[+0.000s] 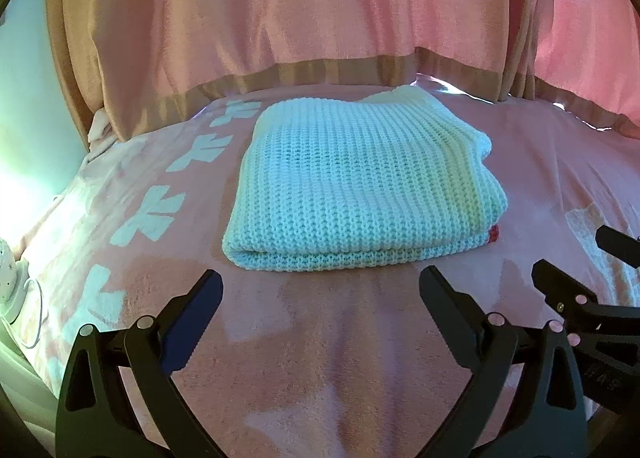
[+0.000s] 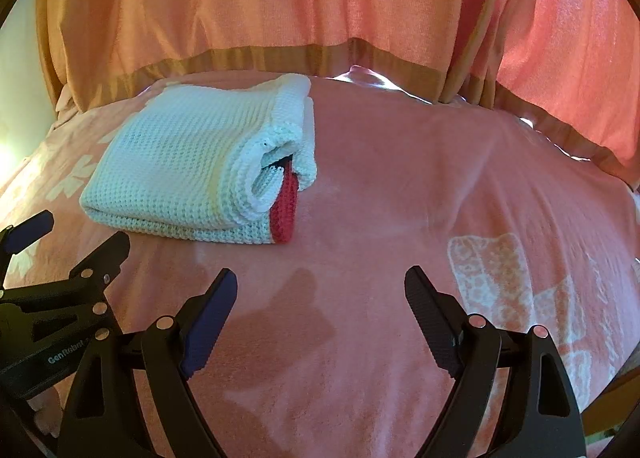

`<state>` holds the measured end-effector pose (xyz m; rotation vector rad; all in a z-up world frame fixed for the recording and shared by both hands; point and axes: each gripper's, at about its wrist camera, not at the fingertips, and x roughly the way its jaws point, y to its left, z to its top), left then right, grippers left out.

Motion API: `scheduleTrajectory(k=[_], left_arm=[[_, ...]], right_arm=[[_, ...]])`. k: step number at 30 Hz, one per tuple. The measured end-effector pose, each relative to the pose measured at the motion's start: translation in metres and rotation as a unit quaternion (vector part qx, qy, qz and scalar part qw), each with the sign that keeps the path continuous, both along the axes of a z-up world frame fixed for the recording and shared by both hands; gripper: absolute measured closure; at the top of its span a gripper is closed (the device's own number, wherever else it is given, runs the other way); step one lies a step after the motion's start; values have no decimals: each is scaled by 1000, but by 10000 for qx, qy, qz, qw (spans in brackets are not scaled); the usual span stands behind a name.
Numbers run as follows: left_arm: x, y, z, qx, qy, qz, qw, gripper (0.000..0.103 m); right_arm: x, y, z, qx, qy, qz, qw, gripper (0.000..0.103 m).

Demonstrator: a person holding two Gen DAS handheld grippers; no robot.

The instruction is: Fold small clothes

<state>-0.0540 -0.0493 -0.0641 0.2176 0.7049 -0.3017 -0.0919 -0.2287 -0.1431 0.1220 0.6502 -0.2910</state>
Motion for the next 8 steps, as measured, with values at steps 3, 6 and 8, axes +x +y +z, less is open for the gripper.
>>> scheduleTrajectory(k=[3, 6, 8], left_arm=[[5, 3, 0, -135, 169, 64, 9997, 7], [5, 4, 1, -166, 141, 72, 9997, 7], [5, 3, 0, -142, 172, 52, 9997, 7]], right_arm=[[0, 1, 0, -5, 8, 0, 10000, 19], [0, 1, 0, 0, 7, -3, 10000, 19], [1, 1, 0, 0, 13, 4, 10000, 19]])
